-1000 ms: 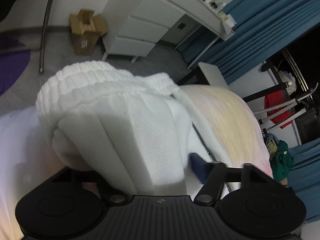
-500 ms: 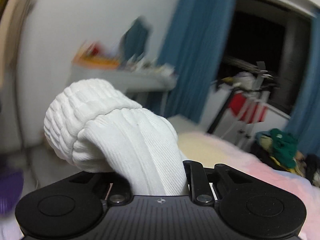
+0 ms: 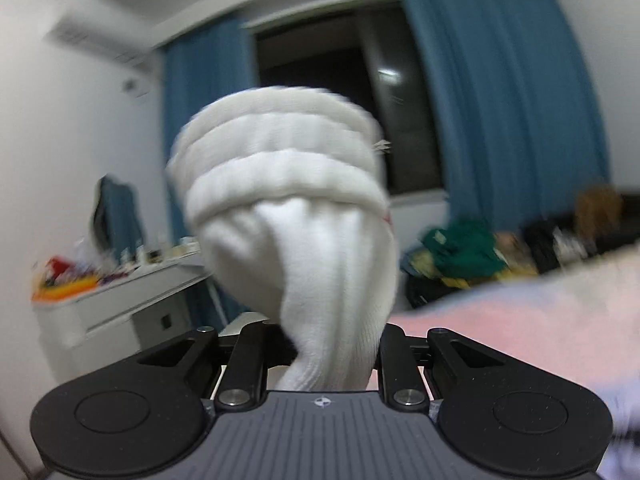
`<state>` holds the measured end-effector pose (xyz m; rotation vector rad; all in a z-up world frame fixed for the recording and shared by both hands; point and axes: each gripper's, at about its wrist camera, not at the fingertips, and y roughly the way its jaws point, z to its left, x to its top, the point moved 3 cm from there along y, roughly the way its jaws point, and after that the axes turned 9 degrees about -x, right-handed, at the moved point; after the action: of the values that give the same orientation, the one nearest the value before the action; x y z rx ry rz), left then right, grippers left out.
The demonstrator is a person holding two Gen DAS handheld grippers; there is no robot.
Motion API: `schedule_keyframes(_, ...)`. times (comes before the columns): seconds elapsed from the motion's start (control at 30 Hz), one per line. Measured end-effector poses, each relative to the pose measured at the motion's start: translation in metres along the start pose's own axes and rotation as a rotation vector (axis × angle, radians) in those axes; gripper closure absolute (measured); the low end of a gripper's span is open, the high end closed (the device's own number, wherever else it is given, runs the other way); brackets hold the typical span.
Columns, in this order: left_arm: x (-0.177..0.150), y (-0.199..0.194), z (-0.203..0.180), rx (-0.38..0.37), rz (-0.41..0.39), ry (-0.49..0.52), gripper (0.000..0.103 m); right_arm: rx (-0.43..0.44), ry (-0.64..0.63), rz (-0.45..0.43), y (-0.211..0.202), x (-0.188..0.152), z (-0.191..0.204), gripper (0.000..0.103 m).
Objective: Fold clothes
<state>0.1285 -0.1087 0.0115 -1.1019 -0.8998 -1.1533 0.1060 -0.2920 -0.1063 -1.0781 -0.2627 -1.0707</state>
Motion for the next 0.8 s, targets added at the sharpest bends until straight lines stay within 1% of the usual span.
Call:
schedule_keyframes(0.07,-0.026,0.007,-0.042,-0.045,0.051,0.103,0.083,-0.024,0.067,-0.019,-0.002,0.010,-0.017,0.019)
schedule_keyframes(0.13,-0.055,0.017,-0.076,-0.100,0.138,0.214,0.080,-0.038,0.123,-0.035,-0.003,0.018,-0.031,0.019)
schedule_keyframes(0.2,-0.081,0.025,-0.104,-0.144,0.216,0.315,0.080,-0.047,0.143,-0.051,-0.002,0.020,-0.037,0.019)
schedule_keyframes(0.23,-0.089,0.026,-0.111,-0.139,0.219,0.348,0.080,-0.048,0.149,-0.056,-0.001,0.020,-0.038,0.019)
schedule_keyframes(0.3,-0.092,0.025,-0.116,-0.132,0.211,0.382,0.079,-0.028,0.155,-0.049,0.002,0.019,-0.036,0.019)
schedule_keyframes(0.37,-0.089,0.025,-0.115,-0.154,0.229,0.400,0.071,0.001,0.152,-0.049,0.003,0.018,-0.031,0.019)
schedule_keyframes(0.43,-0.087,0.023,-0.110,-0.195,0.255,0.427,0.046,0.031,0.147,-0.053,0.003,0.019,-0.026,0.019)
schedule_keyframes(0.47,-0.088,0.018,-0.102,-0.219,0.266,0.441,0.041,0.045,0.145,-0.054,0.003,0.020,-0.025,0.019)
schedule_keyframes(0.5,-0.091,0.009,-0.092,-0.237,0.272,0.448,0.028,0.065,0.148,-0.053,0.001,0.020,-0.023,0.019)
schedule_keyframes(0.53,-0.092,0.003,-0.079,-0.238,0.274,0.445,0.015,0.086,0.151,-0.051,0.000,0.021,-0.021,0.019)
schedule_keyframes(0.57,-0.094,-0.005,-0.062,-0.238,0.279,0.435,0.013,0.107,0.154,-0.049,-0.001,0.021,-0.019,0.019)
schedule_keyframes(0.67,-0.103,-0.016,-0.022,-0.231,0.313,0.423,0.013,0.190,0.176,-0.016,-0.004,0.019,-0.011,0.019)
schedule_keyframes(0.77,-0.116,-0.025,0.015,-0.187,0.326,0.417,0.012,0.246,0.182,0.027,-0.005,0.014,-0.001,0.018)
schedule_keyframes(0.8,-0.120,-0.028,0.027,-0.166,0.337,0.399,0.012,0.261,0.183,0.041,-0.005,0.013,0.002,0.018)
